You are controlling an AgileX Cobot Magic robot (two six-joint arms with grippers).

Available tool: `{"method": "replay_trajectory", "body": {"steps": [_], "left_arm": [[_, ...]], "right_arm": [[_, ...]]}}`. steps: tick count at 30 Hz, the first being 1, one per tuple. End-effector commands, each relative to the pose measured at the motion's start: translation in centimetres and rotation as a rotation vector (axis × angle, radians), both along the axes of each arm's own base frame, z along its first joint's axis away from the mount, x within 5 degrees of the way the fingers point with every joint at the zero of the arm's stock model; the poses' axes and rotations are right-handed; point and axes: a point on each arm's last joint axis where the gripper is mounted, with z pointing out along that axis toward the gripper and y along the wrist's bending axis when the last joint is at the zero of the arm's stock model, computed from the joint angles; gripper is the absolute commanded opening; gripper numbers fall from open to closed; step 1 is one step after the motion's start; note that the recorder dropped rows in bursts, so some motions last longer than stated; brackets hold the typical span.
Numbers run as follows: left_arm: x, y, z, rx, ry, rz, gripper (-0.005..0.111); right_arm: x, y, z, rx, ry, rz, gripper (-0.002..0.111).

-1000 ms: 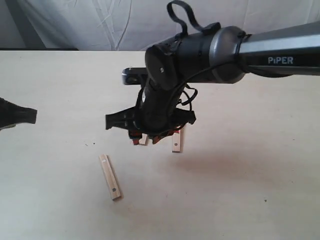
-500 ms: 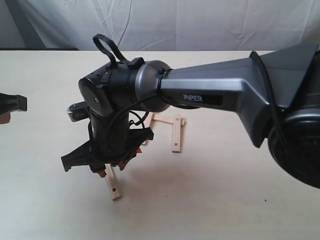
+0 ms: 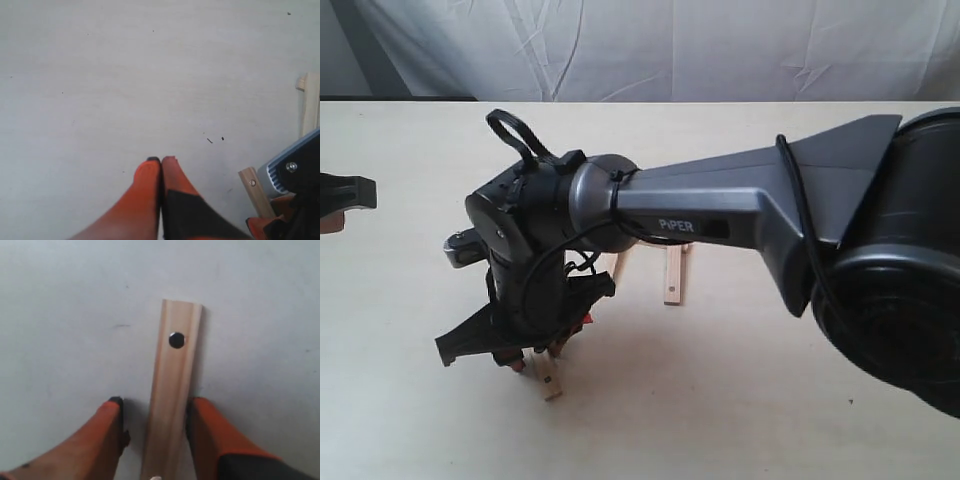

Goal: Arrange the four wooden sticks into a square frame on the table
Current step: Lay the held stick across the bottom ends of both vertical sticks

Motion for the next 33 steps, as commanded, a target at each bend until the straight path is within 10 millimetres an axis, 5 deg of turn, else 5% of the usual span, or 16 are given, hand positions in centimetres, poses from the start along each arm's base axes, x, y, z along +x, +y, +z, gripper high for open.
{"method": "replay_trajectory", "body": {"steps": [1, 2, 3, 8, 12, 17, 22, 33], "left_arm": [[0.0, 0.0, 0.4, -0.01, -0.021, 0.007, 0.0], [0.0, 0.0, 0.4, -0.01, -0.021, 0.007, 0.0], [0.0, 0.0, 0.4, -0.005, -0.022, 0.005, 0.0], [0.0, 0.1, 0.4, 0.01, -0.022, 0.0, 0.0], [0.0, 0.2, 0.4, 0.024, -0.025, -0.005, 0.0], [0.1, 0.2, 0.4, 0.031, -0.034, -0.007, 0.0], [0.1, 0.2, 0.5, 0.033, -0.038, -0.008, 0.0], [0.2, 0.2, 0.5, 0.036, -0.046, -0.01, 0.0]], "right_arm": [[0.2, 0.0, -0.1, -0.007, -0.012, 0.015, 0.029], [0.1, 0.0, -0.1, -0.012, -0.009, 0.015, 0.022], [0.0, -0.1, 0.4, -0.013, -0.005, 0.014, 0.002], [1.8, -2.2, 5.4, 0.021, -0.076, 0.077, -0.001], [5.2, -5.9, 7.0, -0.015, -0.098, 0.173, -0.001], [7.7, -8.6, 7.0, -0.055, -0.119, 0.349, -0.001], [7.8, -8.8, 7.0, -0.094, -0.171, 0.63, -0.001], [7.4, -9.9, 3.4, -0.155, -0.217, 0.773, -0.001]]}}
